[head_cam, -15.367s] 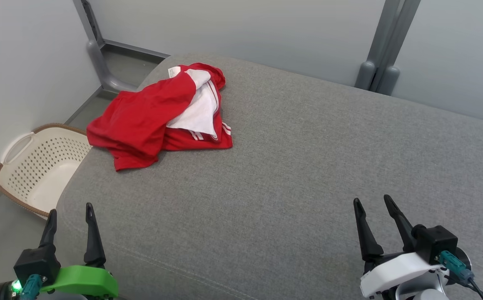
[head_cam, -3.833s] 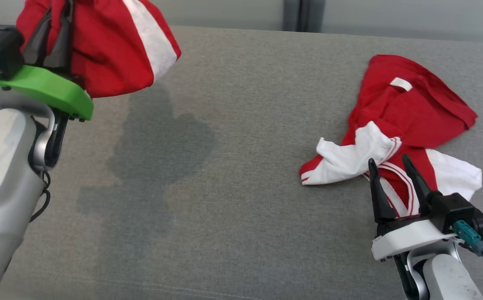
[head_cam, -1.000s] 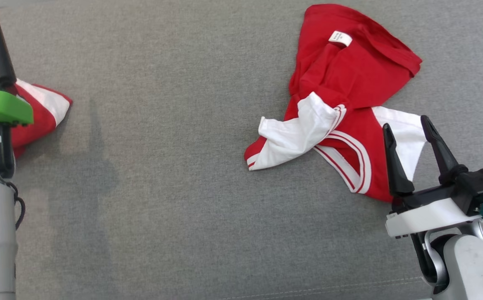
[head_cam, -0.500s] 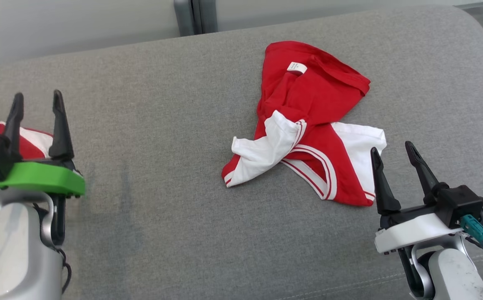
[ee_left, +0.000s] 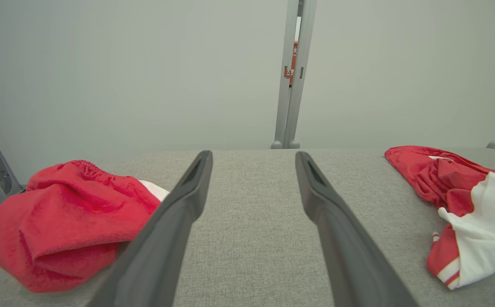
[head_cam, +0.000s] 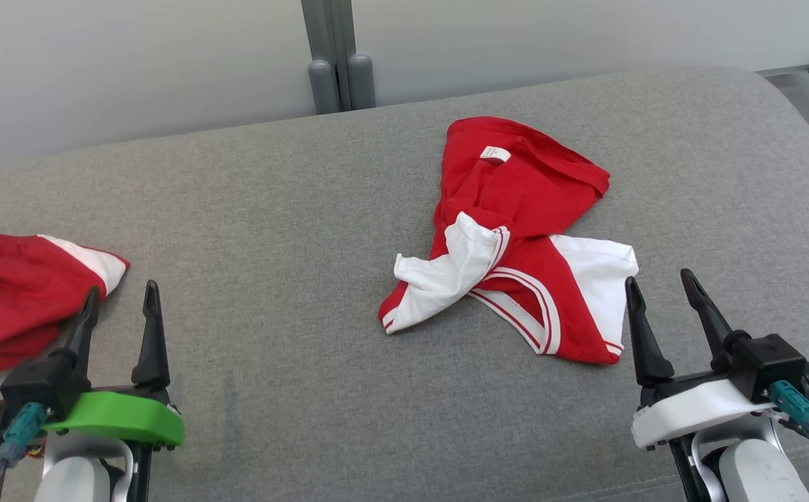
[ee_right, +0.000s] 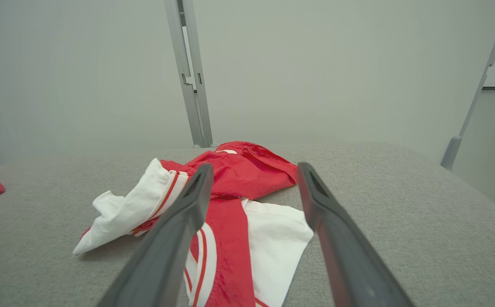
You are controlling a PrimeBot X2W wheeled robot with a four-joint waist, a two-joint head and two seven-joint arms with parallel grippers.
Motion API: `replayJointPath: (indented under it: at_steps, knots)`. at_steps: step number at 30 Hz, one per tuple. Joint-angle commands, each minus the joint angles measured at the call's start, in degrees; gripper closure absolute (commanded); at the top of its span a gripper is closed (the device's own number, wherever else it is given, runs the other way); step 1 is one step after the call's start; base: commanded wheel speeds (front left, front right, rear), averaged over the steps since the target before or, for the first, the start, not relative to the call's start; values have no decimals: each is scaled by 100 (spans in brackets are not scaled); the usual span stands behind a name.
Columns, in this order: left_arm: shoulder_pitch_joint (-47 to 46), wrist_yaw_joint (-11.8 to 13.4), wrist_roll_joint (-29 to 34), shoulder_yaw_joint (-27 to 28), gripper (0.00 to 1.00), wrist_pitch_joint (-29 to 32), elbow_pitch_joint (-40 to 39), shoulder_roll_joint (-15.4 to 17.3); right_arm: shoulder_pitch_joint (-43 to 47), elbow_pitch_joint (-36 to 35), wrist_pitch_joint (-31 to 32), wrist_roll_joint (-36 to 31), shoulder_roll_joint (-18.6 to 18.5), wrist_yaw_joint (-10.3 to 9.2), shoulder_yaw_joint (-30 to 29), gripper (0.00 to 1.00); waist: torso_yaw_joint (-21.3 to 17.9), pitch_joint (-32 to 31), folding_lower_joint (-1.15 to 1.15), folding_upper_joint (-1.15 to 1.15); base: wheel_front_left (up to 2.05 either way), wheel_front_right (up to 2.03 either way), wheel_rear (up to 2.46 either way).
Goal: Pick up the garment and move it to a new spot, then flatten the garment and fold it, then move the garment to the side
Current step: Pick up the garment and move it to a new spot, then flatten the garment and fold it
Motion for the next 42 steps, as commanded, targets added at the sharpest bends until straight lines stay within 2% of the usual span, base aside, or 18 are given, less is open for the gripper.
replayJointPath:
  at_steps: [1, 18, 42]
  knots:
    - [179, 33, 44, 43, 0, 3, -86, -24, 77, 6, -25, 24, -14, 0, -22, 0, 50, -87, 0, 0, 0, 0, 0]
    - [1007, 163, -20, 107, 0, 3, -480, -355, 346, 6, 80, 73, 47, 0, -37, 0, 205, -275, 0, 0, 0, 0, 0]
    - [1022, 97, 82, 123, 0, 3, -435, -429, 347, 70, 101, 82, 38, 0, 7, 0, 274, -299, 0, 0, 0, 0, 0]
